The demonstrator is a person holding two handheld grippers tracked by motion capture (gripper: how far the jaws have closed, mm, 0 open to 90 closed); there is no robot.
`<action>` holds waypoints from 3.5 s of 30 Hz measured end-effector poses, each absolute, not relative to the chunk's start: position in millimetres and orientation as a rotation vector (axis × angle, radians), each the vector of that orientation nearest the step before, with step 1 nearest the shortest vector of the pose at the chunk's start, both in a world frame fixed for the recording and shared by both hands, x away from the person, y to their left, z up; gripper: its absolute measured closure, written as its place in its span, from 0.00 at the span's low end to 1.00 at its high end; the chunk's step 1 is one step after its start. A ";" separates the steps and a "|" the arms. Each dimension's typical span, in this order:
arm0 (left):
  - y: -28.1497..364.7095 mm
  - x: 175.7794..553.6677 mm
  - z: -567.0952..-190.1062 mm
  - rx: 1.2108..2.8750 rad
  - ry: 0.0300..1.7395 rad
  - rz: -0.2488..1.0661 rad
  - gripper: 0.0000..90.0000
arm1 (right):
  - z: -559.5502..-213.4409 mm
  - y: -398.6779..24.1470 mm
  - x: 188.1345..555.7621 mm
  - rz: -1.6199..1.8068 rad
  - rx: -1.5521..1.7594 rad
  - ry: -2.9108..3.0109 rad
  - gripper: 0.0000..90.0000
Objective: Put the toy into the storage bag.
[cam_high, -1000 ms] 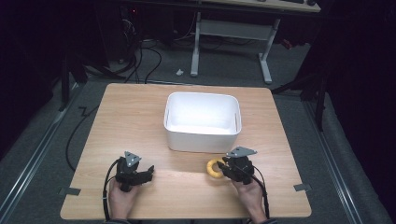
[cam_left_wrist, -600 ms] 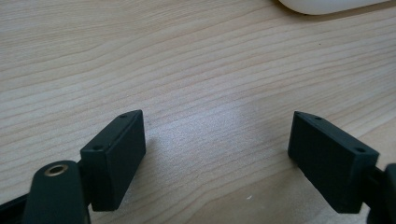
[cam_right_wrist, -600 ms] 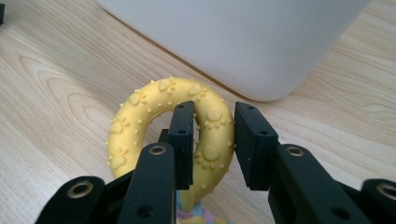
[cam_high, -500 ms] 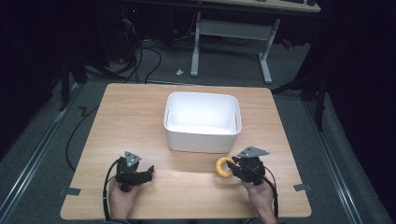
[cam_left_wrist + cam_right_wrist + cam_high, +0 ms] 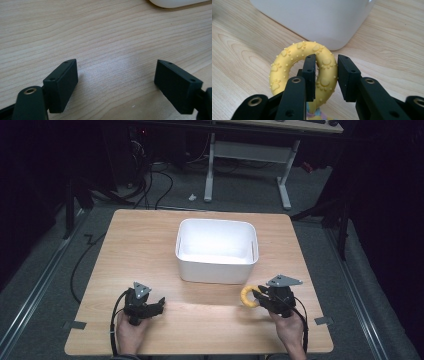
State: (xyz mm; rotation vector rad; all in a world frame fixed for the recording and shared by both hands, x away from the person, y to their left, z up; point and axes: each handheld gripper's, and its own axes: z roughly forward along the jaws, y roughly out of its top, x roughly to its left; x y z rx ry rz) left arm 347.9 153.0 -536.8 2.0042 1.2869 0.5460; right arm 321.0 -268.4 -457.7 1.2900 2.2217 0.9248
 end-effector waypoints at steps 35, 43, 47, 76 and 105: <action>153.0 347.9 -536.8 2.004 1.287 0.546 0.22 | -382.2 -296.5 339.3 0.987 1.249 2.168 0.78; 153.0 347.9 -536.8 2.004 1.287 0.546 0.22 | -367.6 -291.1 351.4 1.004 1.225 2.174 0.78; 153.0 347.9 -536.8 2.004 1.287 0.546 0.22 | -360.7 -286.2 358.0 1.001 1.207 2.182 0.78; 153.0 347.8 -536.8 2.005 1.285 0.545 0.22 | -337.6 -236.4 409.5 0.959 1.114 2.229 0.78; 153.1 347.7 -536.8 2.006 1.284 0.544 0.22 | -363.8 -201.9 445.5 0.943 1.104 2.330 0.78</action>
